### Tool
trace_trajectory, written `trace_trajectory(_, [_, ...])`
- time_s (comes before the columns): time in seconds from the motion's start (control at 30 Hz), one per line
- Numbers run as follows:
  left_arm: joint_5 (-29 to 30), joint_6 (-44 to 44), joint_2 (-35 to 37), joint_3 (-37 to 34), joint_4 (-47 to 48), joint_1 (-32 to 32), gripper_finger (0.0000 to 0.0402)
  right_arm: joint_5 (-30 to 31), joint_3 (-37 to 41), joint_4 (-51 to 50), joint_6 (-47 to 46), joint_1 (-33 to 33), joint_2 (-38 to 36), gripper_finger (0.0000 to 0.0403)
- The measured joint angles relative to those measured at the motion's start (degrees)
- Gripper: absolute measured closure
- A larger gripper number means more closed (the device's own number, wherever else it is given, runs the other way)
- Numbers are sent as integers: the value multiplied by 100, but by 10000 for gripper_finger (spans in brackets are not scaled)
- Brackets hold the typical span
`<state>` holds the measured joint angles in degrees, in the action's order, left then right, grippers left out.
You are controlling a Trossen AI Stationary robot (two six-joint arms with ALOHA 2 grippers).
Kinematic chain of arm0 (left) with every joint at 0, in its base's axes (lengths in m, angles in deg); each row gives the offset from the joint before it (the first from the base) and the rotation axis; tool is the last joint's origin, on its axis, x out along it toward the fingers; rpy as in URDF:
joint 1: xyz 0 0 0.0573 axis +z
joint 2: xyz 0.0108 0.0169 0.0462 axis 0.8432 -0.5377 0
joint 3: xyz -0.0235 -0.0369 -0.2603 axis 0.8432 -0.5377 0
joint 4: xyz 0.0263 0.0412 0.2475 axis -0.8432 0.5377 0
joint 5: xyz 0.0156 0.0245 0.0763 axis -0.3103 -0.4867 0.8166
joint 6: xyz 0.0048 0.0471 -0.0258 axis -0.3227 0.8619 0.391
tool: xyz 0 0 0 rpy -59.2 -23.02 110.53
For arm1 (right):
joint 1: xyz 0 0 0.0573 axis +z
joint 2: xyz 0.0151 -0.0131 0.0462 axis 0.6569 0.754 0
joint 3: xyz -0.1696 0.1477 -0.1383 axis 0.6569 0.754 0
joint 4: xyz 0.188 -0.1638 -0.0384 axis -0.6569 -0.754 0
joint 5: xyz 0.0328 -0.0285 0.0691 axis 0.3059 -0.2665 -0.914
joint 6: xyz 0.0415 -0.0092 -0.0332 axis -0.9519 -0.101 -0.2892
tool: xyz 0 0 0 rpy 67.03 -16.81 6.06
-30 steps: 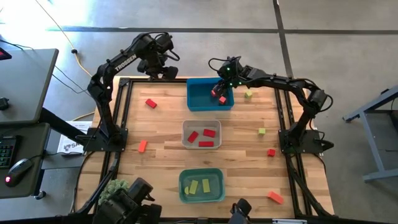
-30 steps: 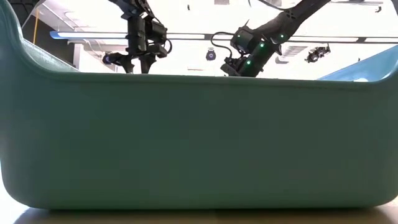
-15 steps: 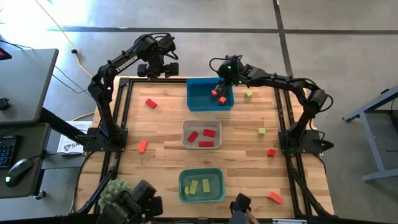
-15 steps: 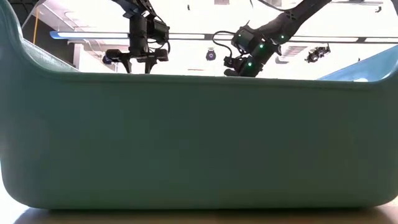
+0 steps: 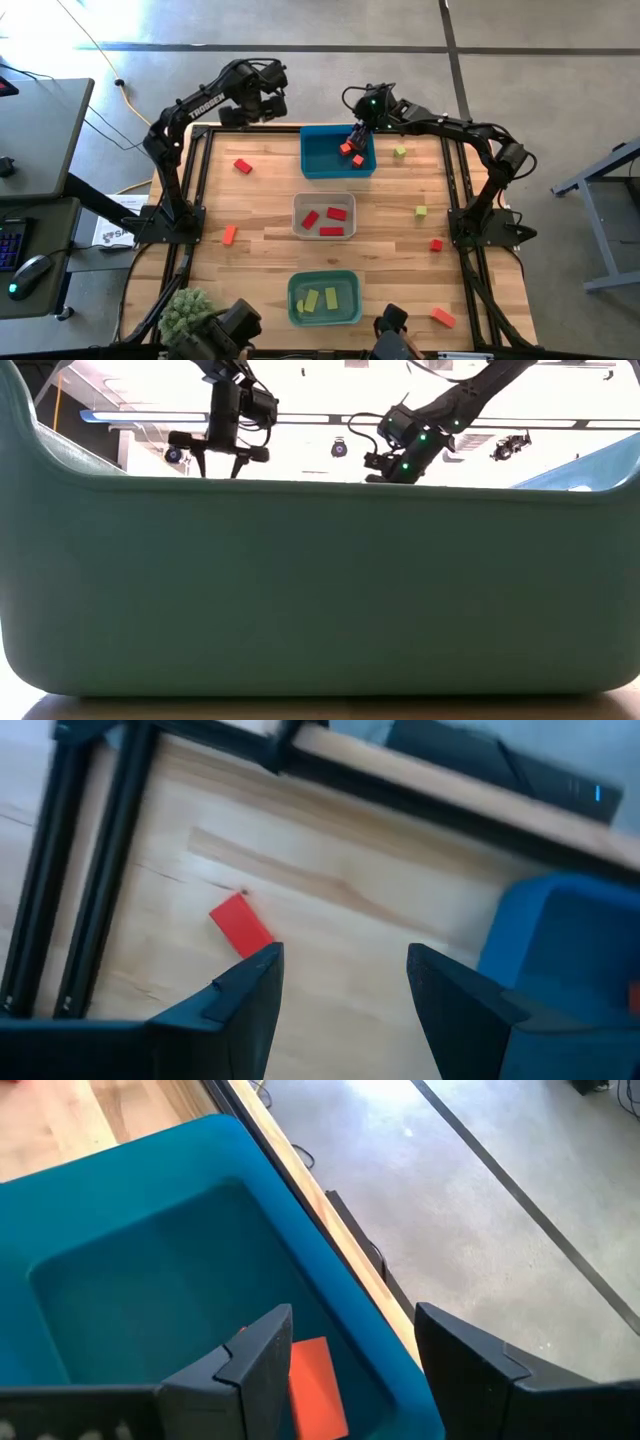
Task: Sort & place blocks by color
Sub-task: Put the red block into the gray bin
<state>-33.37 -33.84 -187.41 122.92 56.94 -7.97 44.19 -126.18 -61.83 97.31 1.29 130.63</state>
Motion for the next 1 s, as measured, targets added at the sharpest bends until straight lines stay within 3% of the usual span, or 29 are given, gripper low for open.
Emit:
trace_trajectory(0.13, [446,-514,4,-174,-144,-197,197,-14,0,1,27,0,0,203])
trace_trajectory(0.3, [161,-1266,-7,-1059,-875,-339,197,-12,0,1,165,0,0,203])
trace_trajectory(0.43, [267,-2012,-9,-1751,-1481,-536,197,-14,0,-1,246,-7,0,203])
trace_trajectory(0.77, [784,-4323,-7,-2560,-1471,-868,197,-12,0,-178,252,-7,0,203])
trace_trajectory(1.0, [863,-4313,-7,-3060,-1760,-818,197,-14,2,-263,252,-6,0,203])
